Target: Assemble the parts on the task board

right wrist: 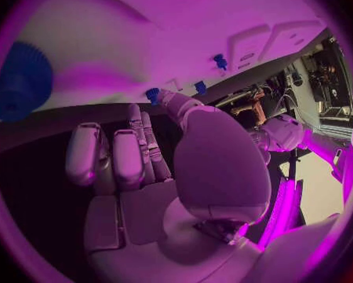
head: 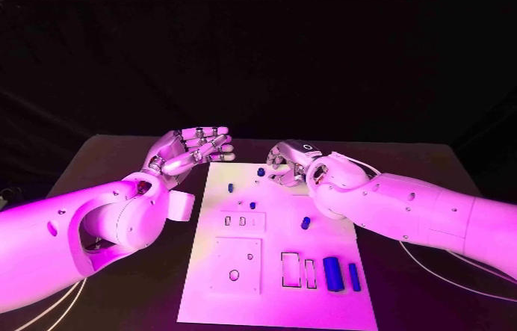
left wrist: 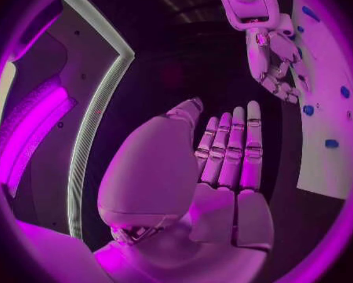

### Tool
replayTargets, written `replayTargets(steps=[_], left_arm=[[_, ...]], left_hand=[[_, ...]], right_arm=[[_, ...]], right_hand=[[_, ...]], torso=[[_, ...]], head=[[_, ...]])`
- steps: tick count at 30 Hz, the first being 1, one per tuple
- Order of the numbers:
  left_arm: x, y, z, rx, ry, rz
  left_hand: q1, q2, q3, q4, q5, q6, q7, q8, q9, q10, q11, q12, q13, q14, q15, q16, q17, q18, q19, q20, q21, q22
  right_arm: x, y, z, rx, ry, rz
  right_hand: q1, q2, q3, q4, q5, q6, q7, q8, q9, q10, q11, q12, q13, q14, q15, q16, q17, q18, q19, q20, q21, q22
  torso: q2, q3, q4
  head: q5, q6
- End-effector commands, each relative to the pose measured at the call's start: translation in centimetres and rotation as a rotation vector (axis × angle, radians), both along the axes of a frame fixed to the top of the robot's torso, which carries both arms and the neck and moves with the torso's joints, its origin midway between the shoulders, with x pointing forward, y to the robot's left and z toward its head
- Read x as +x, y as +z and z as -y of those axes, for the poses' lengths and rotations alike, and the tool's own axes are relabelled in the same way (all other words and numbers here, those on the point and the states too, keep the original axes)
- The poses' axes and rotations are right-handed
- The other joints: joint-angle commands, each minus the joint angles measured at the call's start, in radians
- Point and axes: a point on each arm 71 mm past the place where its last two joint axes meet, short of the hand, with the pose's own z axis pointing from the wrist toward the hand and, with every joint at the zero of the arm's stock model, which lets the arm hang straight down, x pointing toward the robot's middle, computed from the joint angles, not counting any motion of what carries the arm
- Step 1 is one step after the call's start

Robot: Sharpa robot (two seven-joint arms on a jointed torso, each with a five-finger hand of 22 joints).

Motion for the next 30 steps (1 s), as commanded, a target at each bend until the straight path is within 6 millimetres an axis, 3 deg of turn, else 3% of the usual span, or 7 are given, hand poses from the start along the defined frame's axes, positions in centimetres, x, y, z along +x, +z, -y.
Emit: replayTargets(steps=[1,7,10,17,21,27,30], left_arm=[[0.6,0.3,-0.9,0.012,0.026,0.006],[1.9,0.6,-2.7,0.034,0.102,0.007],[2.3,0.6,-3.4,0.04,0.133,0.004],[3.0,0.5,-4.8,0.049,0.178,-0.006],[3.6,0.5,-5.7,0.055,0.196,-0.008],[4.1,0.5,-6.7,0.065,0.227,0.001],[4.4,0.4,-6.9,0.069,0.237,0.005]], left_hand=[[-0.015,-0.004,0.012,0.002,0.002,-0.002,0.02,-0.006,-0.003,-0.008,0.009,-0.005,-0.001,-0.033,0.009,-0.026,0.003,-0.015,-0.071,0.017,-0.041,-0.021],[-0.041,-0.006,0.01,0.011,0.003,-0.119,0.021,-0.051,-0.03,-0.13,0.047,-0.008,-0.006,-0.161,0.055,-0.099,-0.048,-0.029,-0.2,0.053,-0.143,-0.077],[-0.063,0.007,-0.004,0.027,0.006,-0.199,0.018,-0.078,-0.045,-0.295,0.039,-0.017,-0.013,-0.365,0.068,-0.111,-0.139,-0.052,-0.281,0.055,-0.194,-0.106],[-0.077,0.023,-0.009,0.033,0.008,-0.223,0.038,-0.087,-0.05,-0.332,0.058,-0.017,-0.014,-0.397,0.076,-0.111,-0.163,-0.057,-0.286,0.055,-0.204,-0.109],[-0.078,0.027,-0.009,0.032,0.007,-0.204,0.048,-0.083,-0.048,-0.297,0.066,-0.012,-0.011,-0.397,0.08,-0.11,-0.169,-0.055,-0.253,0.054,-0.198,-0.105],[-0.077,0.024,-0.011,0.031,0.006,-0.217,0.049,-0.086,-0.05,-0.319,0.066,-0.016,-0.013,-0.407,0.08,-0.111,-0.174,-0.056,-0.267,0.054,-0.201,-0.107],[-0.077,0.023,-0.011,0.03,0.006,-0.221,0.05,-0.087,-0.05,-0.324,0.066,-0.017,-0.014,-0.41,0.081,-0.112,-0.175,-0.057,-0.271,0.055,-0.203,-0.108]], right_arm=[[-0.7,0.8,1.3,0.108,-0.014,0.014],[-2.0,2.3,4.6,0.216,-0.051,-0.018],[-2.5,2.9,6.3,0.245,-0.074,-0.05],[-2.4,3.0,9.4,0.207,-0.12,-0.152],[-2.2,2.8,10.3,0.126,-0.124,-0.159],[-1.6,2.4,11.0,0.04,-0.145,-0.161],[-1.2,2.2,11.1,0.022,-0.154,-0.162]], right_hand=[[0.014,0.01,-0.006,0.003,0.007,0.015,-0.003,0.002,0.004,0.01,-0.005,0.012,0.004,-0.011,-0.001,-0.016,-0.024,0.015,-0.019,-0.001,-0.022,-0.023],[0.035,0.013,0.003,0.002,0.018,0.017,-0.007,-0.006,0.006,0.061,-0.016,0.048,0.017,-0.008,-0.009,-0.013,-0.021,0.013,-0.011,-0.008,-0.02,-0.013],[0.038,0.011,0.004,0.003,0.02,0.014,-0.006,-0.011,0.005,0.081,-0.019,0.063,0.024,-0.009,-0.012,-0.016,-0.027,0.013,-0.013,-0.011,-0.023,-0.015],[0.037,-0.004,-0.021,0.01,0.017,0.012,-0.013,-0.025,0.006,0.132,-0.032,0.128,0.067,-0.003,-0.024,-0.006,-0.014,0.01,-0.002,-0.022,-0.018,-0.001],[0.043,-0.005,-0.132,0.028,0.042,0.0,-0.015,-0.041,0.011,0.11,-0.035,0.199,0.129,-0.007,-0.026,-0.013,-0.03,0.012,-0.006,-0.025,-0.032,-0.006],[0.17,0.045,-0.374,0.148,0.047,-0.015,-0.024,-0.049,0.031,0.012,-0.045,0.504,0.384,0.008,-0.033,0.026,0.026,0.004,0.023,-0.034,-0.017,0.039],[0.189,0.062,-0.422,0.156,0.048,-0.018,-0.023,-0.05,0.036,-0.01,-0.044,0.585,0.45,0.018,-0.034,0.058,0.079,0.0,0.034,-0.032,-0.005,0.06]], torso=[[-0.003,0.0018,-0.0078],[-0.009,0.0022,-0.0167],[-0.013,0.0032,-0.0197],[-0.02,0.007,-0.0304],[-0.021,0.0089,-0.0311],[-0.019,0.0067,-0.0303],[-0.017,0.0049,-0.0292]], head=[[0.01,0.002],[0.005,0.004],[-0.003,0.005],[-0.006,0.0],[-0.01,-0.003],[-0.016,-0.006],[-0.019,-0.006]])
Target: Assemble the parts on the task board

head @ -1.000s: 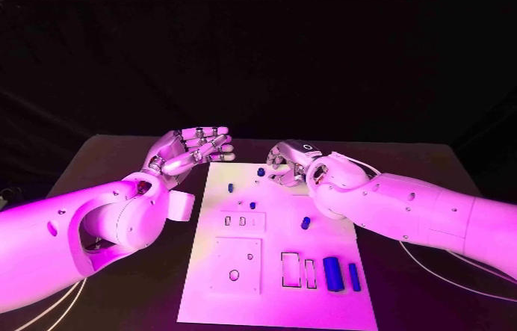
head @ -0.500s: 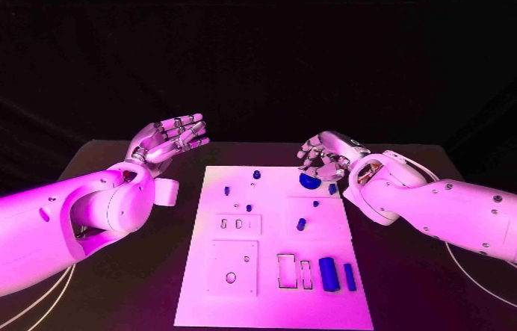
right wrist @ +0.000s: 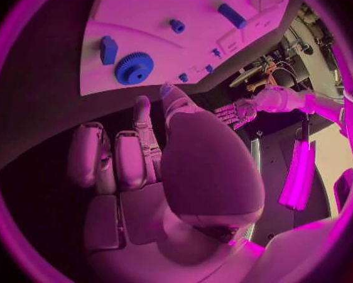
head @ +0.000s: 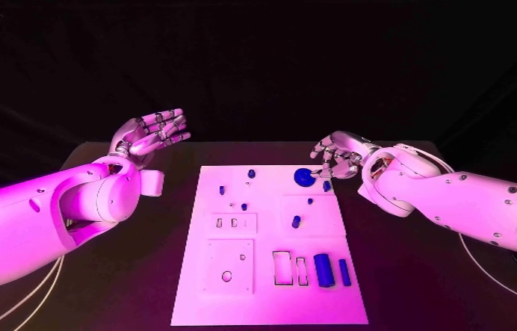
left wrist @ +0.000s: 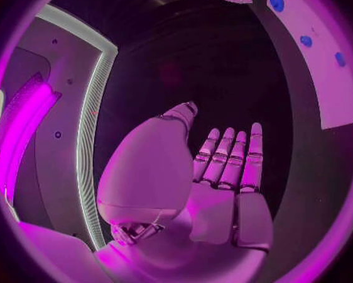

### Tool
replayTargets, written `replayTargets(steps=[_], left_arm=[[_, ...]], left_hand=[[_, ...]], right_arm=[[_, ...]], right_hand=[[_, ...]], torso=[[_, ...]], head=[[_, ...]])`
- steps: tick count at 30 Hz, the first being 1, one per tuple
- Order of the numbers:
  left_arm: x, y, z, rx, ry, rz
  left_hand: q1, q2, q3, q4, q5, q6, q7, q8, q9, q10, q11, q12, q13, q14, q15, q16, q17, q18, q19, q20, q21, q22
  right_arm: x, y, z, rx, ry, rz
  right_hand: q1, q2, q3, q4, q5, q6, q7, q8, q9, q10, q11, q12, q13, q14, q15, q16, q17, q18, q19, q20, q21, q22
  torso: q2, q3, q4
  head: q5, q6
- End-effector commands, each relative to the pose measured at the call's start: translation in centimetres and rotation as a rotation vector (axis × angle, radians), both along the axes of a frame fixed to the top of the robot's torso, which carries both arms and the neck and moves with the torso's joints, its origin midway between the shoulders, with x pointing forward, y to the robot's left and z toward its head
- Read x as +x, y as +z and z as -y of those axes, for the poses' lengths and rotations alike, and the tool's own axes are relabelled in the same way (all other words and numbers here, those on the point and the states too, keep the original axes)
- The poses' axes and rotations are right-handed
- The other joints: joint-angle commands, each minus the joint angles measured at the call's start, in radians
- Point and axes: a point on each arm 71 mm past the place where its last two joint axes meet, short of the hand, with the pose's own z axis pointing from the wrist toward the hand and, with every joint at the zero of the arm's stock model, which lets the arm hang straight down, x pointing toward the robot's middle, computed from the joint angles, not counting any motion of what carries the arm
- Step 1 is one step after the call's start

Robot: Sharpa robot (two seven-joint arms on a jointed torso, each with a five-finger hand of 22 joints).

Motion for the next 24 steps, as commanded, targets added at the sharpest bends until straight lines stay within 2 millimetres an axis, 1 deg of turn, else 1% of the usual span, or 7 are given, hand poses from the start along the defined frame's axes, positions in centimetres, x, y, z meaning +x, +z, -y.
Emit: replayTargets(steps=[1,6,11,15,18,22,24], left_arm=[[0.3,0.1,-0.1,-0.002,0.008,0.01],[0.8,0.0,-0.5,0.002,0.022,0.013],[1.1,-0.1,-1.1,0.007,0.038,0.019],[1.1,-0.1,-1.3,0.008,0.041,0.021],[1.1,-0.1,-1.3,0.007,0.038,0.022],[1.1,-0.1,-1.2,0.005,0.034,0.024],[1.1,-0.1,-1.2,0.004,0.032,0.025]], left_hand=[[-0.003,-0.001,-0.003,0.002,0.001,-0.012,0.089,-0.003,-0.002,-0.009,0.0,-0.006,-0.001,-0.009,-0.002,-0.004,-0.002,-0.01,-0.008,0.0,-0.003,-0.002],[-0.003,-0.001,-0.003,0.002,0.001,-0.016,0.09,-0.004,-0.002,-0.012,0.0,-0.006,-0.002,-0.012,-0.001,-0.004,-0.004,-0.01,-0.01,0.0,-0.004,-0.002],[-0.002,-0.002,-0.003,0.001,0.001,-0.013,0.091,-0.004,-0.002,-0.008,0.001,-0.006,-0.001,-0.012,-0.001,-0.004,-0.004,-0.011,-0.007,0.0,-0.004,-0.002],[-0.001,-0.002,-0.003,0.001,0.002,-0.012,0.092,-0.004,-0.002,-0.006,0.001,-0.005,-0.001,-0.011,-0.001,-0.004,-0.005,-0.011,-0.003,0.0,-0.003,-0.002],[0.0,-0.002,-0.003,0.0,0.002,-0.012,0.092,-0.004,-0.002,-0.006,0.002,-0.005,-0.001,-0.011,-0.001,-0.004,-0.005,-0.011,0.005,0.0,-0.001,-0.001],[0.0,-0.002,-0.003,0.0,0.002,-0.011,0.093,-0.004,-0.002,-0.006,0.002,-0.005,-0.001,-0.011,0.0,-0.004,-0.005,-0.011,0.005,0.0,-0.001,-0.001],[0.001,-0.001,-0.003,-0.001,0.002,-0.008,0.092,-0.004,-0.002,-0.004,0.002,-0.005,-0.001,-0.011,0.0,-0.004,-0.005,-0.011,0.007,0.0,-0.001,-0.001]], right_arm=[[0.4,-0.5,-0.1,-0.085,0.011,-0.029],[1.1,-0.8,-0.3,-0.091,-0.001,-0.036],[1.6,-1.1,-0.7,-0.095,-0.01,-0.04],[2.0,-1.5,-1.2,-0.105,-0.013,-0.046],[2.1,-1.9,-1.5,-0.116,-0.009,-0.063],[2.1,-2.5,-1.8,-0.137,-0.003,-0.088],[2.1,-2.8,-1.9,-0.147,-0.002,-0.096]], right_hand=[[0.015,0.012,-0.036,0.005,0.005,-0.004,-0.002,-0.008,0.003,-0.021,0.0,0.061,0.051,0.021,-0.003,0.024,0.04,-0.001,0.011,0.0,0.009,0.015],[0.019,0.023,-0.061,0.005,0.008,-0.013,0.001,-0.013,0.005,-0.04,0.003,0.104,0.088,0.024,-0.001,0.039,0.064,-0.002,0.014,0.002,0.011,0.023],[0.022,0.031,-0.068,0.005,0.012,-0.023,0.003,-0.018,0.004,-0.046,0.005,0.122,0.102,0.027,0.001,0.049,0.084,-0.003,0.018,0.004,0.015,0.03],[0.026,0.039,-0.071,0.005,0.013,-0.022,0.004,-0.019,0.005,-0.04,0.006,0.162,0.138,0.032,0.002,0.062,0.106,-0.005,0.022,0.005,0.02,0.038],[0.027,0.047,-0.075,0.005,0.015,-0.02,0.005,-0.019,0.008,0.037,0.007,0.359,0.341,0.048,0.004,0.106,0.192,-0.012,0.044,0.007,0.047,0.072],[0.027,0.052,-0.077,0.004,0.019,-0.017,0.007,-0.018,0.011,0.103,0.01,0.519,0.514,0.064,0.008,0.151,0.286,-0.018,0.059,0.01,0.068,0.1],[0.025,0.053,-0.078,0.005,0.023,-0.014,0.009,-0.017,0.012,0.168,0.013,0.635,0.645,0.077,0.011,0.183,0.361,-0.022,0.068,0.013,0.082,0.118]], torso=[[0.002,-0.0033,0.0021],[0.003,-0.0038,0.0045],[0.006,-0.0028,0.0054],[0.005,-0.0035,0.0068],[0.005,-0.0039,0.0076],[0.005,-0.0033,0.0056],[0.005,-0.0027,0.0041]], head=[[-0.006,-0.002],[-0.012,-0.005],[-0.011,-0.007],[-0.012,-0.01],[-0.01,-0.011],[-0.007,-0.014],[-0.004,-0.017]])
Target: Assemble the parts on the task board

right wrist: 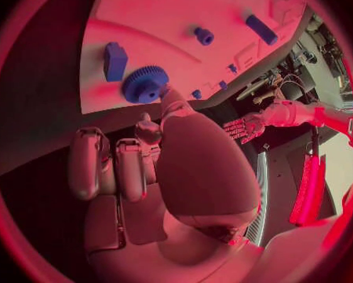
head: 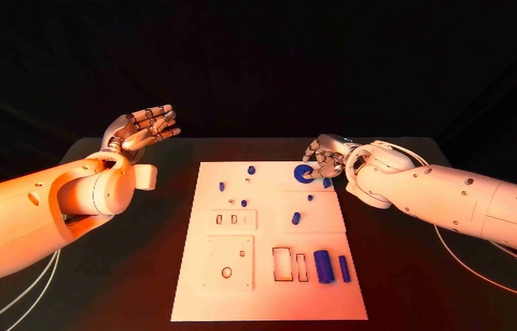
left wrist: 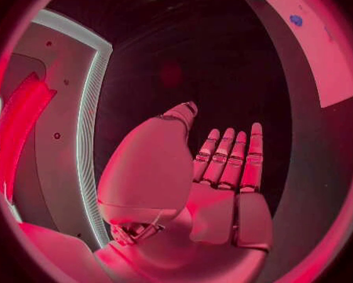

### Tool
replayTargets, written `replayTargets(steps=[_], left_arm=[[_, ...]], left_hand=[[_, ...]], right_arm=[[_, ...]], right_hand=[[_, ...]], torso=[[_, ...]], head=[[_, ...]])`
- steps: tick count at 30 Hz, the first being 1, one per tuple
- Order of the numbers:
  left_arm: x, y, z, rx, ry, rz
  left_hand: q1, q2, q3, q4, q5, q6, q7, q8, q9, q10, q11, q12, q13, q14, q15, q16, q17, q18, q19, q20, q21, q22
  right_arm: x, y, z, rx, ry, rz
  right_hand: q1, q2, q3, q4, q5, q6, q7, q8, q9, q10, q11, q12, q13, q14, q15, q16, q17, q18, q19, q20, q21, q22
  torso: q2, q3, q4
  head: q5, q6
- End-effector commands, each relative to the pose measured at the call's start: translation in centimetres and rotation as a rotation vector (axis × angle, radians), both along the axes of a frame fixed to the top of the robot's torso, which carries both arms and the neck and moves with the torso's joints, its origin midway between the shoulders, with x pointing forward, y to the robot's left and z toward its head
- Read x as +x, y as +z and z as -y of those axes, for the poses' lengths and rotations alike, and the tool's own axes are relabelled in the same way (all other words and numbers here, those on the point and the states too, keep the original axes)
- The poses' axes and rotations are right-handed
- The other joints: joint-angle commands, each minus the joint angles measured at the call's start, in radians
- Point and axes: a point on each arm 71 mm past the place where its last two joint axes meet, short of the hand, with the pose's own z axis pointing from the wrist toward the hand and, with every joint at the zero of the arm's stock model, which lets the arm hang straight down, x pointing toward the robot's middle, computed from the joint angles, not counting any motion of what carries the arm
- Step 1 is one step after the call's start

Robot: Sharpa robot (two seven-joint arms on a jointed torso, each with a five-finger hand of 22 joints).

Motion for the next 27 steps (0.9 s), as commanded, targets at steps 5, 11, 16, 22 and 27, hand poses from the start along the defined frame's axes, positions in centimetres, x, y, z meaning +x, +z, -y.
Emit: replayTargets(steps=[5,11,16,22,27], left_arm=[[-0.05,0.33,0.07,-0.01,-0.015,0.023],[-0.06,0.34,0.12,-0.011,-0.017,0.024],[-0.08,0.35,0.24,-0.012,-0.021,0.024],[-0.11,0.36,0.33,-0.014,-0.026,0.024],[-0.11,0.36,0.34,-0.015,-0.028,0.024]], left_hand=[[0.003,-0.001,-0.002,-0.002,0.002,0.001,0.093,-0.003,0.0,0.003,0.003,-0.005,0.0,-0.005,0.0,-0.003,-0.002,-0.011,0.01,0.0,0.0,0.001],[0.003,-0.001,-0.002,-0.002,0.002,0.002,0.093,-0.003,0.0,0.006,0.003,-0.004,0.0,-0.005,0.0,-0.003,-0.002,-0.01,0.011,0.0,0.0,0.001],[0.003,-0.001,-0.002,-0.002,0.002,0.002,0.093,-0.003,0.0,0.006,0.003,-0.004,0.0,-0.005,0.0,-0.003,-0.002,-0.01,0.011,0.0,0.0,0.001],[0.005,0.0,-0.001,-0.003,0.002,0.005,0.095,-0.002,0.0,0.009,0.002,-0.004,0.0,-0.009,0.0,-0.004,-0.005,-0.01,0.013,0.0,0.0,0.002],[0.005,0.0,-0.001,-0.003,0.002,0.008,0.097,-0.002,0.001,0.014,0.002,-0.003,0.001,-0.012,0.0,-0.004,-0.006,-0.01,0.015,0.0,0.001,0.002]], right_arm=[[0.02,-0.79,0.08,-0.06,0.007,-0.046],[0.1,-1.01,0.16,-0.064,0.005,-0.056],[0.13,-1.17,0.07,-0.065,0.005,-0.062],[0.12,-1.27,-0.16,-0.055,0.008,-0.057],[0.03,-1.18,-0.42,-0.042,0.007,-0.033]], right_hand=[[-0.002,0.015,-0.007,-0.001,0.006,0.005,0.007,0.001,0.003,0.088,0.003,0.144,0.166,0.082,0.011,0.035,0.158,-0.021,0.008,0.004,0.009,0.072],[-0.003,0.017,-0.006,-0.001,0.008,0.006,0.007,0.002,0.004,0.089,0.003,0.148,0.17,0.083,0.011,0.038,0.164,-0.021,0.008,0.004,0.01,0.073],[-0.006,0.024,-0.003,0.0,0.014,0.01,0.007,0.003,0.004,0.093,0.003,0.156,0.181,0.084,0.012,0.041,0.172,-0.022,0.011,0.005,0.014,0.078],[0.001,0.056,0.038,-0.002,0.054,0.033,0.004,0.009,0.004,0.106,0.0,0.178,0.21,0.085,0.01,0.044,0.179,-0.023,0.014,0.004,0.019,0.087],[0.004,0.059,0.065,-0.002,0.054,0.051,-0.001,0.014,0.003,0.122,-0.005,0.194,0.231,0.086,0.007,0.046,0.185,-0.025,0.02,0.002,0.025,0.095]], torso=[[-0.001,0.0009,-0.0031],[0.0,0.0008,-0.0018],[0.0,0.001,-0.0015],[0.0,0.001,-0.0017],[0.0,0.0009,-0.002]], head=[[0.0,-0.006],[0.001,-0.006],[0.002,-0.007],[0.004,-0.007],[0.005,-0.008]])
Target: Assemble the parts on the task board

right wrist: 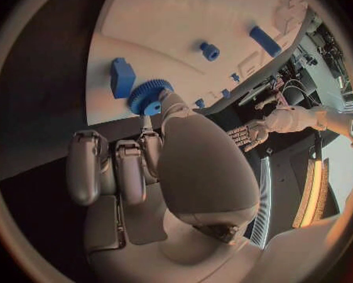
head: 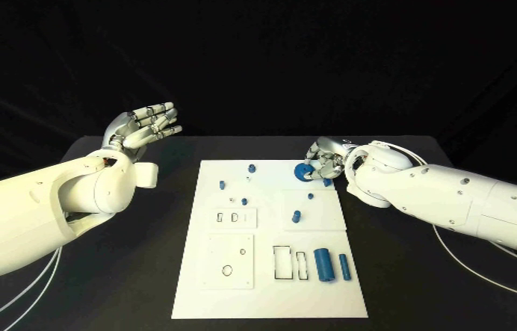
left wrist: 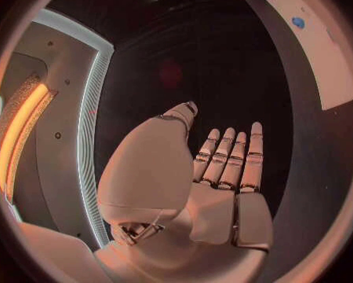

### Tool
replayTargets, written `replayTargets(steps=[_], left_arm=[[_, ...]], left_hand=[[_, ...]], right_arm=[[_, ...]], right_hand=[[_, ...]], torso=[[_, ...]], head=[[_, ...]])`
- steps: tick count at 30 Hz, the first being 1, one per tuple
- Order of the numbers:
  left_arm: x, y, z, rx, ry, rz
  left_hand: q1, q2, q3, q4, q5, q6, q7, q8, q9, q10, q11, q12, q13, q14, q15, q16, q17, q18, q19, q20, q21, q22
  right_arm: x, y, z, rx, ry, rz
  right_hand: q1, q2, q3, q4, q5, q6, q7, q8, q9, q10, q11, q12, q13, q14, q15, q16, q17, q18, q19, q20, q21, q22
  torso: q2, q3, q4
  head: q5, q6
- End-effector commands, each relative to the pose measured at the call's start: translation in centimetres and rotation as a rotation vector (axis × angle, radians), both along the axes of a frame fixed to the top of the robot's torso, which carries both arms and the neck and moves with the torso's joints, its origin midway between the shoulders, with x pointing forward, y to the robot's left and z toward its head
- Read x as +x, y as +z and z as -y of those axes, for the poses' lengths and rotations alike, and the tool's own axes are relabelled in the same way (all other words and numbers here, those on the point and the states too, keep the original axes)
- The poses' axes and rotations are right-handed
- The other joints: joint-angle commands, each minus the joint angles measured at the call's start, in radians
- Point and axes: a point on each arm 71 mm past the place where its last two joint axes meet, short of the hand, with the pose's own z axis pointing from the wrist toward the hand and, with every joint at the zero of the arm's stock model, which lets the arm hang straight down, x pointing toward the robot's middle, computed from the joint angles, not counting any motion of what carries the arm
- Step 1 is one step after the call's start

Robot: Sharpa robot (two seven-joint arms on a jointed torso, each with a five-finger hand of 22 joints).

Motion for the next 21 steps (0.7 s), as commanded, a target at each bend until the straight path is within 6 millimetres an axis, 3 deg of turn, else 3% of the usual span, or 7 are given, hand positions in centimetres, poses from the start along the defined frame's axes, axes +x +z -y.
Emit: replayTargets(steps=[1,7,8,13,21], left_arm=[[0.0,0.3,0.3,-0.012,-0.022,0.018],[0.0,0.3,0.3,-0.013,-0.025,0.017],[0.0,0.3,0.3,-0.013,-0.025,0.017],[0.0,0.3,0.3,-0.014,-0.027,0.017],[0.0,0.3,0.5,-0.016,-0.033,0.016]], left_hand=[[0.005,0.0,-0.001,-0.003,0.002,0.008,0.097,-0.002,0.001,0.01,-0.002,-0.003,0.001,-0.005,0.0,-0.004,-0.001,-0.01,0.008,-0.001,0.001,0.002],[0.006,0.0,-0.001,-0.003,0.002,0.011,0.098,-0.001,0.001,0.013,-0.002,-0.003,0.001,-0.005,0.0,-0.004,-0.002,-0.01,0.009,-0.001,0.001,0.002],[0.006,0.0,-0.001,-0.003,0.002,0.011,0.098,-0.001,0.001,0.013,-0.002,-0.003,0.001,-0.005,0.0,-0.004,-0.002,-0.01,0.009,-0.001,0.001,0.002],[0.007,0.0,-0.001,-0.004,0.002,0.012,0.098,-0.001,0.001,0.015,-0.002,-0.002,0.001,-0.006,0.0,-0.004,-0.003,-0.01,0.01,-0.001,0.001,0.002],[0.007,0.001,0.0,-0.004,0.002,0.013,0.098,-0.001,0.001,0.016,-0.002,-0.002,0.001,-0.005,0.0,-0.004,-0.003,-0.01,0.012,-0.001,0.001,0.002]], right_arm=[[-0.2,-0.4,-0.3,-0.005,0.006,0.01],[-0.4,0.0,-0.6,-0.013,-0.002,0.064],[-0.4,0.0,-0.6,-0.013,-0.003,0.074],[-0.8,0.6,-1.0,-0.003,-0.001,0.141],[-2.4,1.9,-3.3,0.031,0.028,0.224]], right_hand=[[0.002,0.006,0.01,0.0,0.003,0.012,0.0,0.007,-0.001,0.011,-0.001,0.008,0.03,0.089,0.001,0.005,0.185,-0.011,0.01,-0.001,0.006,0.097],[0.011,-0.001,0.048,-0.002,0.01,0.033,-0.008,0.014,-0.002,0.021,-0.008,0.016,0.042,0.09,-0.006,0.007,0.192,-0.012,0.014,-0.007,0.012,0.105],[0.018,-0.003,0.071,-0.001,-0.008,0.042,-0.011,0.016,-0.003,0.024,-0.011,0.019,0.047,0.09,-0.009,0.008,0.193,-0.013,0.017,-0.01,0.015,0.109],[0.022,-0.014,0.121,-0.002,-0.01,0.058,-0.017,0.022,-0.004,0.038,-0.016,0.032,0.065,0.091,-0.013,0.009,0.197,-0.016,0.024,-0.014,0.024,0.119],[0.002,-0.033,0.161,-0.001,-0.008,0.065,-0.019,0.023,-0.005,0.045,-0.018,0.036,0.072,0.093,-0.015,0.012,0.205,-0.02,0.035,-0.017,0.038,0.135]], torso=[[0.0,-0.0004,-0.0003],[0.0,-0.0003,-0.0002],[0.0,-0.0004,-0.0002],[0.0,0.0001,-0.0006],[-0.001,-0.0002,-0.0006]], head=[[0.0,-0.001],[0.001,0.0],[0.001,0.001],[0.003,0.002],[0.008,0.003]])
